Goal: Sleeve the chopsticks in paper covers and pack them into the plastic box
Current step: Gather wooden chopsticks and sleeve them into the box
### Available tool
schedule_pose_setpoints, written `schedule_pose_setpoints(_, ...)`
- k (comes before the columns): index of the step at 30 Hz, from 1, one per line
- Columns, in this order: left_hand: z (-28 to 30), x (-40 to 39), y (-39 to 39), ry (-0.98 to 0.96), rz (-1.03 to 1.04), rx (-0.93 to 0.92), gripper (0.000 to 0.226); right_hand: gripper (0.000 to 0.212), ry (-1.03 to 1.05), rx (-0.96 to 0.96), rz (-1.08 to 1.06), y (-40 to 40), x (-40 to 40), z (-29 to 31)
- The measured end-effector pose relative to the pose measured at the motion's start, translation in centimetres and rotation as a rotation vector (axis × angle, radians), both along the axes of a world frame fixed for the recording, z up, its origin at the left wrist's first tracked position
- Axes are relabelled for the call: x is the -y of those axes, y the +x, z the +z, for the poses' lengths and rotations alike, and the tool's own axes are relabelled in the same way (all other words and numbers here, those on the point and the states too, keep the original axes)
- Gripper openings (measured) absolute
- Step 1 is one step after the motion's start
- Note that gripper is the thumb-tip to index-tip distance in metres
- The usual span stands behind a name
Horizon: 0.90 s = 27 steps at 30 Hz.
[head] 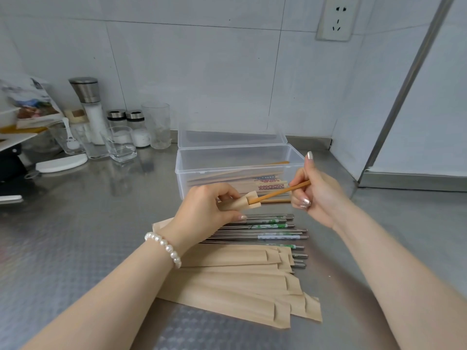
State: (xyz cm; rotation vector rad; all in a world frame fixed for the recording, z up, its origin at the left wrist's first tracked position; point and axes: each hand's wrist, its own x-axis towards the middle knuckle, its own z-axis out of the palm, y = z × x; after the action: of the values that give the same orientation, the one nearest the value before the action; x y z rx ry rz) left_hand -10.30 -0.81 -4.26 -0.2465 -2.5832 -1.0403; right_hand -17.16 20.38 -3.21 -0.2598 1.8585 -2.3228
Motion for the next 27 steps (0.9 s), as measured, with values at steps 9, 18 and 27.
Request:
schedule_pose_setpoints(9, 0.1, -0.1, 0.1, -0.001, -0.003, -0.002, 0.031, 0.053, 0.095, 0.001, 0.084, 1.1, 1.6, -0.2)
schedule_pose_setpoints(18, 0.1, -0.1, 0.3, -0.036, -0.017, -0.005, 0.033, 0.039, 0.252, -0.018, 0.224, 1.4, 1.8, -0.4)
schedule_pose_setpoints(27, 0.1, 0.6, -0.1, -0.075, 0.045, -0.016, 0.035, 0.018, 0.585, -0.283, -0.293, -1.1, -1.9, -0.6)
